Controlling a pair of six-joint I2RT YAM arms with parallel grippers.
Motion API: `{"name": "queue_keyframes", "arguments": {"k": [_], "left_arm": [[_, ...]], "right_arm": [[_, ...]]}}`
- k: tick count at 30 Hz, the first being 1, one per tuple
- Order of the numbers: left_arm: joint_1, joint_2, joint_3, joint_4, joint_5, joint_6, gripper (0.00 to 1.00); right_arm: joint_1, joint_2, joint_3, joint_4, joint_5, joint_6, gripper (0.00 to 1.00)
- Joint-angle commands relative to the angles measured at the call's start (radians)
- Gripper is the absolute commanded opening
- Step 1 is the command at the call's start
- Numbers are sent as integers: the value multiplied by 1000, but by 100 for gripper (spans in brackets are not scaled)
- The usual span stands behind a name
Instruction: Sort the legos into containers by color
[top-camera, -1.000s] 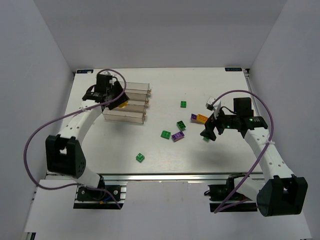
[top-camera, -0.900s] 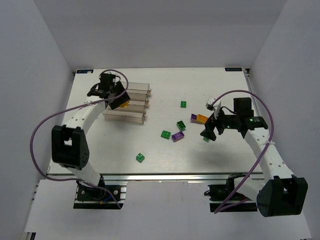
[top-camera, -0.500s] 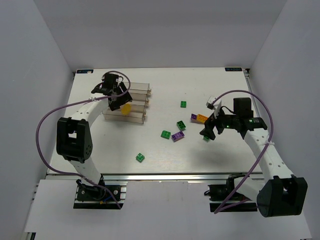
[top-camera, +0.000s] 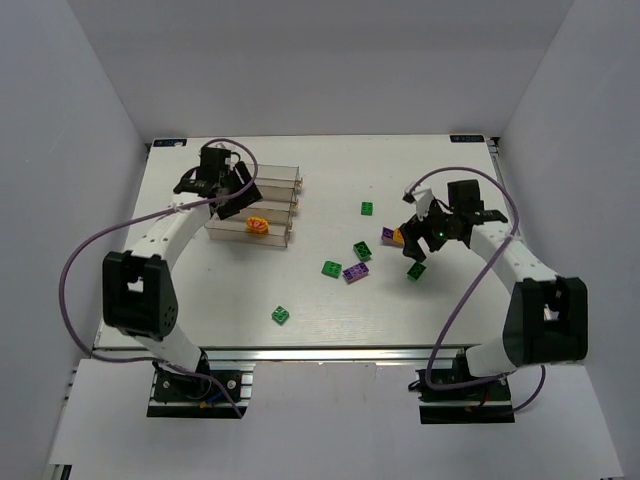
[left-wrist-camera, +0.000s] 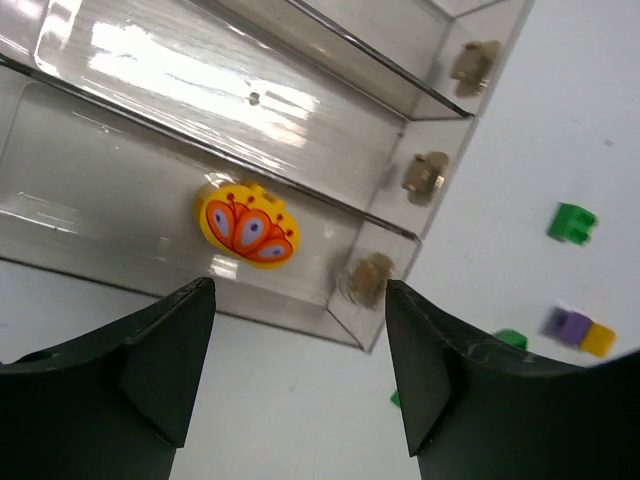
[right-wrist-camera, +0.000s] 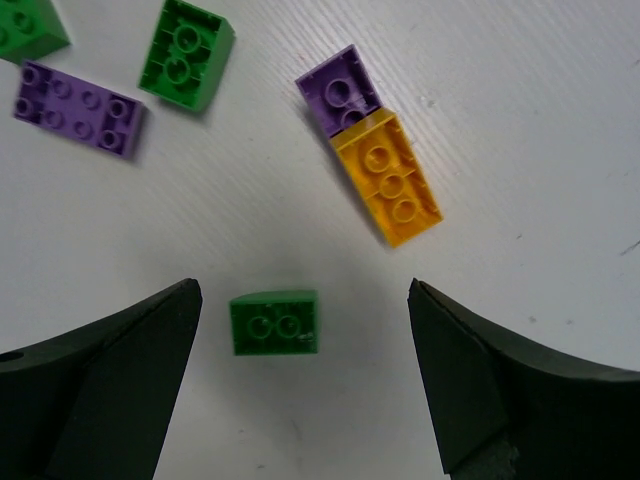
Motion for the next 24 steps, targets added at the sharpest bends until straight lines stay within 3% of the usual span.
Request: {"name": "queue_keyframes", "arguments": {"k": [1, 4, 9, 12, 22, 24], "left_arm": [[4, -211, -96, 47, 75, 17, 78], [4, -350, -175, 58, 129, 17, 79], [4, -534, -312, 35, 166, -3, 81], [4, -613, -358, 17, 167, -17, 82], [-5, -713, -385, -52, 149, -43, 82], [-5, -728, -393, -49, 152, -55, 82]], "right_arm": [[-7, 66, 91, 16, 21, -213, 89], [-4, 106, 106, 4, -45, -373, 89], [-6, 262, 206, -180, -127, -652, 82], [-6, 370, 301, -254, -121, -675, 72], [-7, 485, 374, -211, -85, -646, 68], [-7, 494, 378, -210, -81, -648, 59]]}}
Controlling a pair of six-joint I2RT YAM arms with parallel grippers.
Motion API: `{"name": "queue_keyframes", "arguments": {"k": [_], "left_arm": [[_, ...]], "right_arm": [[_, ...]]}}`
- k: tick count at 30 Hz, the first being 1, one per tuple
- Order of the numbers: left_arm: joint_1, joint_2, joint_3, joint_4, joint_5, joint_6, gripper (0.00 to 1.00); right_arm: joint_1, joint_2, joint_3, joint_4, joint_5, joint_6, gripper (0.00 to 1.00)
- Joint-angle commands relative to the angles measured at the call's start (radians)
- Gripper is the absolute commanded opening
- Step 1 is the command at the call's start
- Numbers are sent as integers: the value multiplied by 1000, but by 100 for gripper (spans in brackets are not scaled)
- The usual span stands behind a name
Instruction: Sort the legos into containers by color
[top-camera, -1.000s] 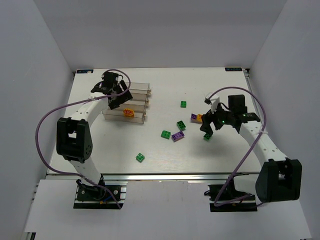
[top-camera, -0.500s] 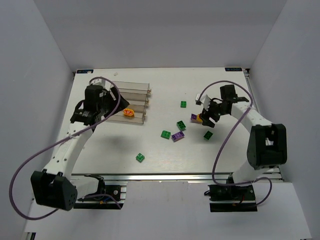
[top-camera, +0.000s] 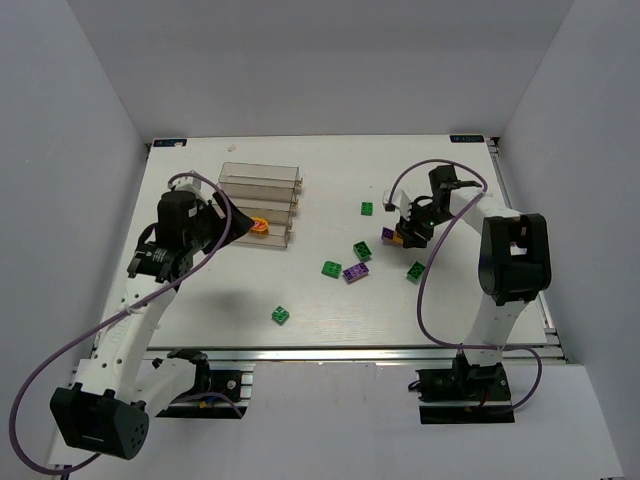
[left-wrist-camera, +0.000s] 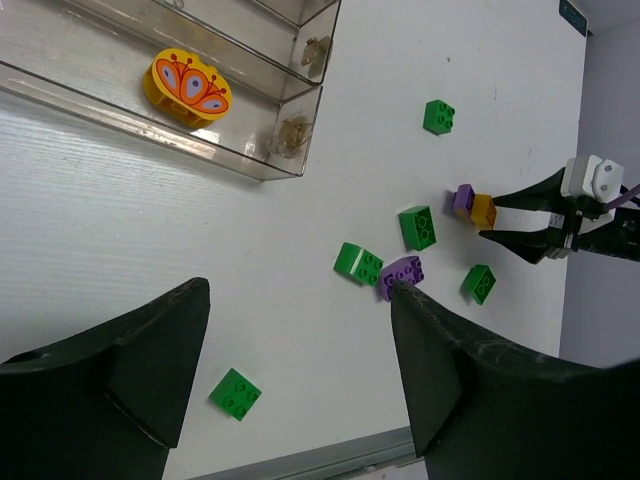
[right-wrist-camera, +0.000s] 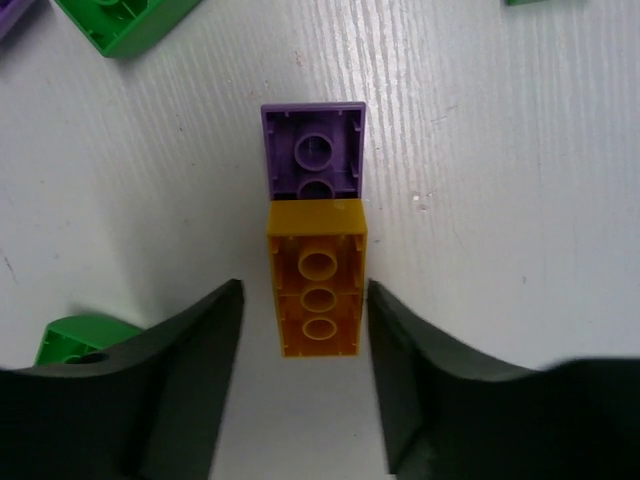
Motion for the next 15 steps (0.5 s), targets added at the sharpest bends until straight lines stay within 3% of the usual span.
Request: {"name": "queue_keyframes", "arguments": {"k": [1, 2, 3, 7, 11, 15], "left_arm": [[-2, -35, -22, -8, 16, -26, 82], [-2, -44, -27, -3, 22, -32, 82], [-12, -47, -31, 3, 30, -35, 82], [-12, -57, -72, 79, 126, -50, 84], [-12, -55, -135, 207, 266, -92, 85], [-21, -25, -189, 367, 380, -156, 86]], "right_arm": [[-3, 14, 41, -10, -5, -19, 52], [-3, 19, 46, -19, -4, -21, 45], [-1, 20, 50, -25, -7, -19, 26], [-4, 20, 52, -50, -1, -42, 4], [-7, -15, 50, -71, -20, -45, 0], [4, -99, 81, -157, -154, -15, 0]]}}
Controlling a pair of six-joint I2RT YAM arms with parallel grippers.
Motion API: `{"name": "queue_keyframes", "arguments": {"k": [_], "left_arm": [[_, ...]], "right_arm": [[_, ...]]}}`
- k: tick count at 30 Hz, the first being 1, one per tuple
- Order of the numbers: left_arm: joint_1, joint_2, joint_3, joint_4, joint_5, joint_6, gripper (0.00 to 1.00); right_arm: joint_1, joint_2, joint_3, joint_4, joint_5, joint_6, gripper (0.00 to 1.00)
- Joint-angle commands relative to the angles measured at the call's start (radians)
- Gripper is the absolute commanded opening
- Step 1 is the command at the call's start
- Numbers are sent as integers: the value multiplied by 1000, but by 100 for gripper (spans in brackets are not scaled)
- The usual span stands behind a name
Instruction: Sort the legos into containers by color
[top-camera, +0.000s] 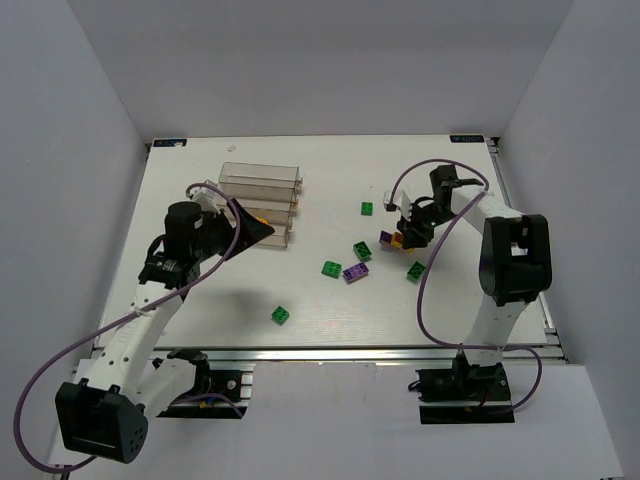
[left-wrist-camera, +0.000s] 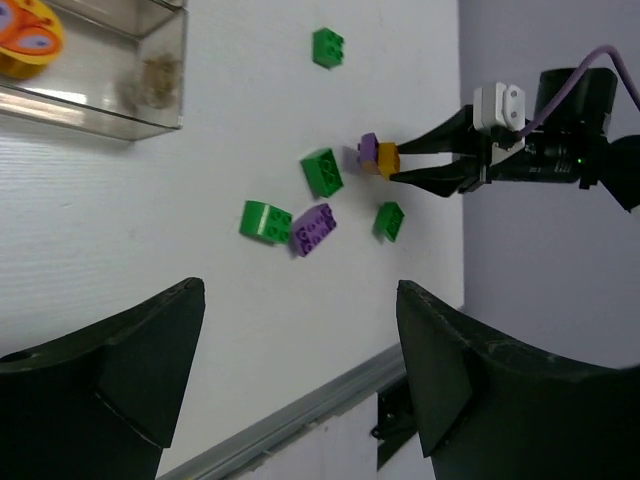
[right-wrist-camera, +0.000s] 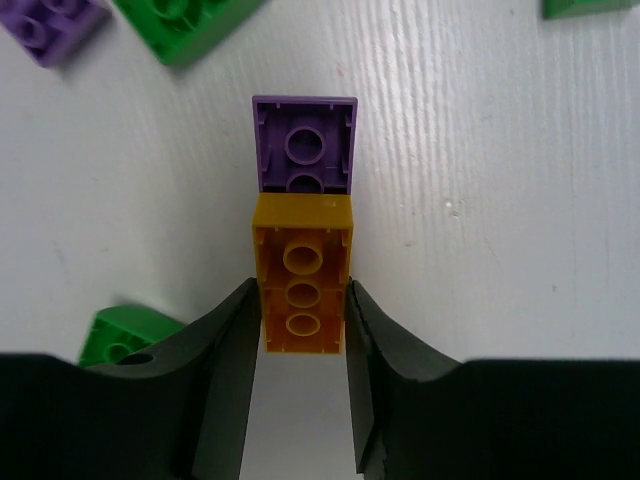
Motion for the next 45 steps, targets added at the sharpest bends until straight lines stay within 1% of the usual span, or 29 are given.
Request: {"name": "queue_keyframes", "arguments": {"k": [1, 2, 3, 5, 6, 8, 9, 10, 13, 16, 20, 21, 24, 27, 34, 37, 38, 41, 45], "left_arm": [[-11, 16, -39, 192, 160, -73, 87], [-11, 30, -43, 212, 177, -93, 87], [-21, 47, -50, 256, 204, -101, 86], [-30, 104, -47, 290, 228, -116, 86], [-44, 124, -36, 319, 247, -121, 86], [-69, 186, -21, 339, 258, -126, 84], [-69, 205, 2, 342, 258, -126, 84], [-85, 223, 15, 344, 258, -124, 83], [-116, 277, 50, 344, 252, -124, 81], [-144, 314, 75, 354, 246, -124, 78], [-179, 337, 78, 371, 246, -142, 78], [-179, 340, 79, 400, 246, -144, 78], [-199, 357, 82, 399, 254, -144, 77], [-218, 368, 81, 400, 261, -144, 73], [-247, 391, 79, 385, 252, -133, 60], [-256, 397, 76, 393, 255, -135, 50], [-256, 401, 76, 396, 255, -135, 44], [-265, 409, 78, 400, 257, -135, 36], [-274, 418, 79, 402, 263, -133, 29]], "right_arm": [[8, -122, 68, -112, -158, 17, 0], [11, -156, 83, -129, -191, 29, 0], [34, -173, 88, -140, -222, 61, 0], [73, -225, 79, -151, -291, 93, 0], [101, -240, 69, -136, -301, 147, 0], [133, -291, 51, -76, -314, 199, 0], [182, -302, 36, -51, -314, 227, 0], [199, -323, 31, -10, -314, 279, 0], [271, -339, 31, 22, -310, 346, 0], [334, -339, 34, 49, -284, 371, 0], [380, -336, 31, 65, -230, 380, 0], [387, -336, 28, 70, -222, 383, 0], [413, -336, 31, 88, -206, 405, 0], [433, -328, 34, 98, -190, 413, 0], [451, -320, 45, 102, -178, 420, 0], [457, -323, 43, 101, -178, 420, 0], [454, -323, 43, 104, -175, 423, 0], [454, -327, 39, 110, -175, 431, 0], [454, -327, 36, 113, -176, 437, 0]]}}
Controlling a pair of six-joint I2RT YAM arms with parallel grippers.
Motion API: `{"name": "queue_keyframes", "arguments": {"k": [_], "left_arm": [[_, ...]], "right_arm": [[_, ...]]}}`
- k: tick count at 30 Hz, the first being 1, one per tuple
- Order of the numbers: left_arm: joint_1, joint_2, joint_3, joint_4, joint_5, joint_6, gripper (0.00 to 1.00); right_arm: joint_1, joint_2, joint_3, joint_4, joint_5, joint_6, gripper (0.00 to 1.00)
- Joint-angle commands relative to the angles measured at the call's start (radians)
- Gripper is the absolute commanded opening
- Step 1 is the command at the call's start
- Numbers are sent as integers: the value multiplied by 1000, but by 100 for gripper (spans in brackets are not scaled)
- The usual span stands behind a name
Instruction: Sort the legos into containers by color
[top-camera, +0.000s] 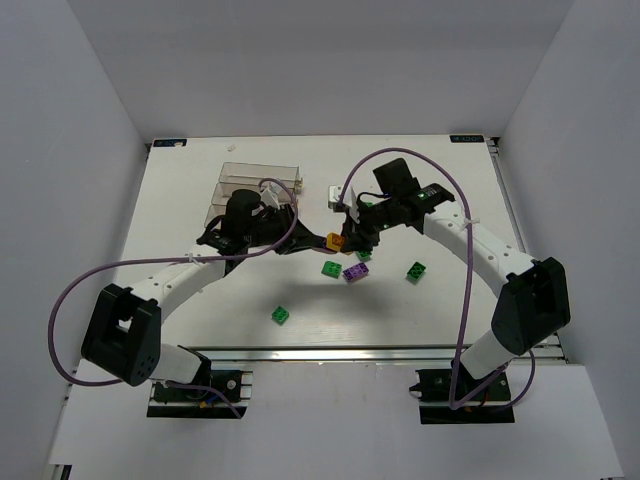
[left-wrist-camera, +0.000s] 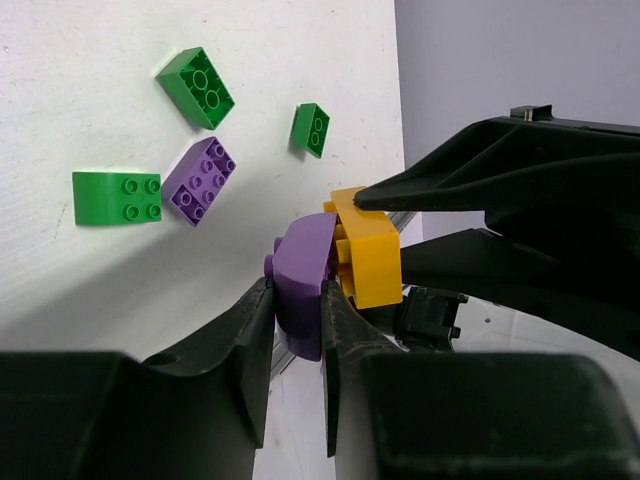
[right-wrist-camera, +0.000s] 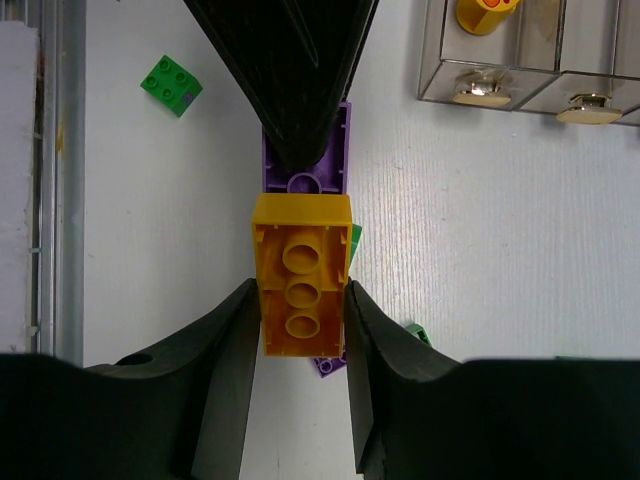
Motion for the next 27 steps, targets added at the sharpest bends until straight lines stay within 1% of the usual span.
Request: {"name": "queue_keyframes", "arguments": {"k": [1, 4, 7, 9, 10, 11, 12, 14, 15, 16, 18, 19, 20, 21, 26, 27], "left_arm": [[-18, -4, 33, 24, 37, 7, 28], [-18, 3, 36, 19, 37, 14, 20], [-18, -1, 39, 7, 12, 27, 18], [-5, -17, 48, -54, -31, 52, 17], [5, -21, 50, -94, -47, 56, 13], [5, -30, 54, -116, -66, 63, 12], [15, -38, 64, -142, -134, 82, 12], [15, -49, 109, -245, -221, 116, 9], [15, -46, 131, -280, -300, 132, 8], [26, -35, 151, -353, -348, 154, 7], [35, -26, 200, -400, -435, 173, 5], [58, -21, 212, -430, -524, 178, 5], [67, -12, 225, -437, -560, 182, 3], [77, -4, 245, -432, -625, 188, 0], [149, 89, 326, -400, -689, 207, 0], [158, 138, 341, -397, -689, 210, 0]], "right_arm": [[4, -8, 8, 35, -22, 17, 0], [6, -5, 6, 44, -22, 25, 0], [4, -3, 3, 49, -15, 28, 0], [1, -5, 6, 61, -1, 40, 0], [-4, -3, 6, 64, 11, 44, 0], [-2, -5, 8, 67, 19, 45, 0], [-5, -5, 9, 70, 24, 51, 0], [-7, -5, 12, 76, 27, 57, 0], [-8, -5, 12, 79, 30, 60, 0], [-8, -3, 12, 84, 31, 70, 0], [-10, 0, 12, 88, 34, 74, 0], [-8, 0, 12, 88, 34, 74, 0], [-8, 2, 12, 90, 34, 76, 0], [-13, 3, 11, 92, 34, 76, 0], [-8, 5, 6, 88, 33, 70, 0], [-10, 3, 6, 88, 34, 70, 0]]}}
